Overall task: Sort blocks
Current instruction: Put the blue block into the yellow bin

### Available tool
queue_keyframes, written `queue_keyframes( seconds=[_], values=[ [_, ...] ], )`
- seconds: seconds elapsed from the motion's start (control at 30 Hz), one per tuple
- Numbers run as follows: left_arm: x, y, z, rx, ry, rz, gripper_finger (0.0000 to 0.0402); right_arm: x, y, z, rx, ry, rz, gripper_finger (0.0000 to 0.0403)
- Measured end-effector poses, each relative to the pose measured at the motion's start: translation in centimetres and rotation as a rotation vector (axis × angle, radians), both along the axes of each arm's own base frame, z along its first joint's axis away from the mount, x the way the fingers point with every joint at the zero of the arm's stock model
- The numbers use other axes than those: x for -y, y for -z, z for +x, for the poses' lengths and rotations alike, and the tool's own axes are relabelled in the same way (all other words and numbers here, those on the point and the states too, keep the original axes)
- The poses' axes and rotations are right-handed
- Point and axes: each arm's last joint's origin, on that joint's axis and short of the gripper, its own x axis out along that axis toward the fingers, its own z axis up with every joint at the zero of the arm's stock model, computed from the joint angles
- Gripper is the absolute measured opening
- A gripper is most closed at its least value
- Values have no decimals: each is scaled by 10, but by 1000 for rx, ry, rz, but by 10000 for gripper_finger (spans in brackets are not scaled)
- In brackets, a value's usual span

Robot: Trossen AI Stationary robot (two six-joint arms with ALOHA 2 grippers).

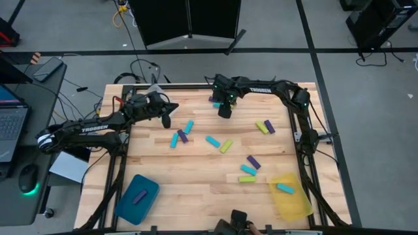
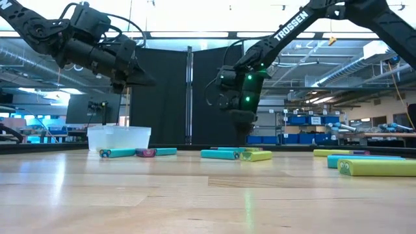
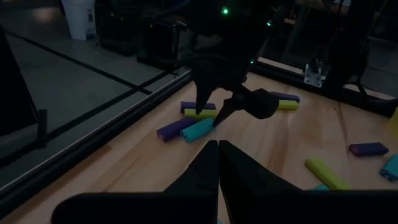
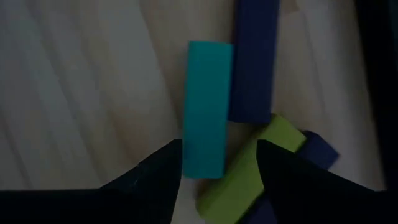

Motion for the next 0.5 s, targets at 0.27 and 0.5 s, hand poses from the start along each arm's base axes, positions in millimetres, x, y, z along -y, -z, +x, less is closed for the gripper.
queue_keyframes(
  seconds=[0.27, 0.5],
  values=[
    [0, 0, 0, -2, 0, -1, 19, 5, 14, 0, 4, -15, 52, 211],
    [0, 1, 0, -8, 0, -4, 19, 5, 19, 1, -4, -18, 50, 198]
  ],
)
